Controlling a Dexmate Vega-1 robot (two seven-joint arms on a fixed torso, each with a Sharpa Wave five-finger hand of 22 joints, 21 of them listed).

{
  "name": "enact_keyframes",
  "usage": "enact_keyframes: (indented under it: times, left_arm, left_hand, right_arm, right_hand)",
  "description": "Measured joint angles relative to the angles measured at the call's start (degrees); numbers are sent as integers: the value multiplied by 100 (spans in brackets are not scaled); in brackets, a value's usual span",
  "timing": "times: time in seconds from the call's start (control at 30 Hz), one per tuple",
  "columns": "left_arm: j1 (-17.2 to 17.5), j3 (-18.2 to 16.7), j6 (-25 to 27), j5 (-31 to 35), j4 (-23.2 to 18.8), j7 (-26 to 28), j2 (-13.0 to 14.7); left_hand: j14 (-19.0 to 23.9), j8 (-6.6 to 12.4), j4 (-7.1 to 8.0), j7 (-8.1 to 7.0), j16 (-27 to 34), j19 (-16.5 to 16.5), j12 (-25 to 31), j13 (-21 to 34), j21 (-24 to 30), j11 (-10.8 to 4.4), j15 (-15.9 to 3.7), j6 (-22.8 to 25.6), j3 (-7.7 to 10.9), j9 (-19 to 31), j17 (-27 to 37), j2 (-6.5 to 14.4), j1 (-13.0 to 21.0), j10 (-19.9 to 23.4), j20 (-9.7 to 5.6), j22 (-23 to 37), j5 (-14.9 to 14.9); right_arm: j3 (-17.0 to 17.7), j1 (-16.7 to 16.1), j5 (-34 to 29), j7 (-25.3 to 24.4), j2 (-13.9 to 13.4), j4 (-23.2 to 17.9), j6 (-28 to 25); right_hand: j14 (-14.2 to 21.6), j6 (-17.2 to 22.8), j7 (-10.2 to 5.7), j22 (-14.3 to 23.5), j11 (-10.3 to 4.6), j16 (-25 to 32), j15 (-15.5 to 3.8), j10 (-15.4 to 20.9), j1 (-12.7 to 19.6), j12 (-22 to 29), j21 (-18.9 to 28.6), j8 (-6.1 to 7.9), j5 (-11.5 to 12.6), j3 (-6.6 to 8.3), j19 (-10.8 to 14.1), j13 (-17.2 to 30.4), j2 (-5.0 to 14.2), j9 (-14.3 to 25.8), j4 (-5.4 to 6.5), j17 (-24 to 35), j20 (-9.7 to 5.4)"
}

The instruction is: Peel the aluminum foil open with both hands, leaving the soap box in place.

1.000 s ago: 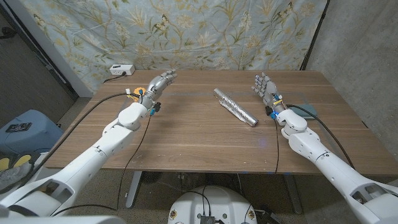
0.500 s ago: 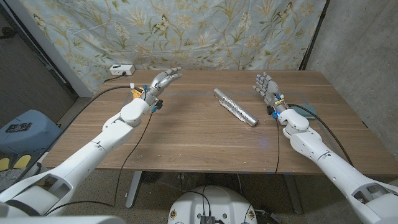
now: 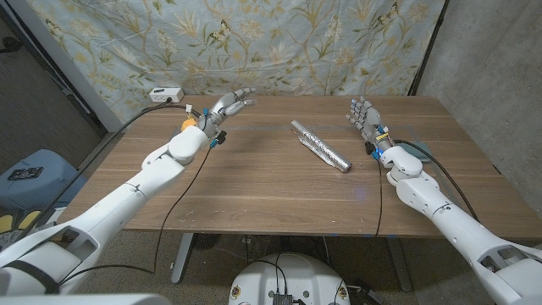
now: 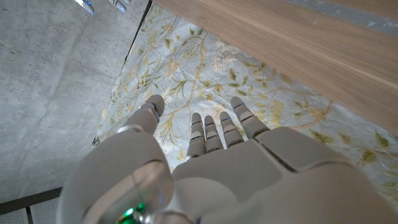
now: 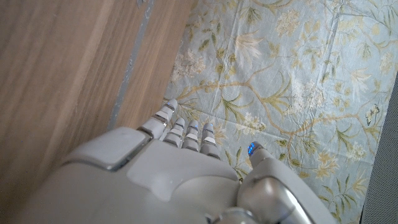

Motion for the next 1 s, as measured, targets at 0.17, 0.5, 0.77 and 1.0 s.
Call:
enact_keyframes:
  times: [0.17, 0.5, 0.77, 1.0]
  left_arm:
    - [-158, 130, -12, 242, -4, -55, -11]
    - [-445, 364, -143, 752, 67, -220, -67]
    - [-691, 517, -229, 1027, 200, -378, -116]
    - [-967, 663, -322, 1223, 379, -563, -183]
  left_hand:
    - [23, 0, -19, -31, 0, 0, 0, 5, 0, -31, -22, 31, 19, 0, 0, -16, 150, 31, 0, 0, 22]
    - [103, -13, -24, -61, 0, 53, -1, 33, 0, -52, -40, 61, 73, -1, -1, -48, 453, 92, 9, 0, 163]
    - [103, -35, -46, -92, 0, 102, -1, 59, -17, -82, -40, 92, 96, -1, -1, -116, 612, 123, 20, 0, 217]
    - [101, -43, -44, -126, -38, 102, -2, 58, -43, -92, -41, 100, 93, -1, -1, -316, 812, 112, 20, -1, 261]
  right_arm:
    - [17, 5, 6, 12, -14, 17, 7]
    - [65, -24, 27, 1, -68, 13, 9]
    - [94, -58, 39, -39, -96, -8, 9]
    - [115, -63, 43, -62, -101, -5, 9]
  right_hand:
    - [0, 0, 0, 0, 0, 0, 0, 0, 0, 0, 0, 0, 0, 10, 0, 0, 0, 0, -10, -28, 0]
    - [0, 0, 0, 0, -21, 0, 0, 22, 30, -41, 0, 0, 0, 16, 0, 0, 30, 0, -16, -28, 0]
    - [0, 0, 0, 0, -21, 0, 0, 21, 30, -71, 0, 0, 0, 40, 0, 0, 30, -1, -40, -27, 0]
    - [0, 0, 0, 0, -21, 0, 0, 21, 30, -85, 24, 0, 0, 39, 0, 0, 30, -1, -40, -27, 0]
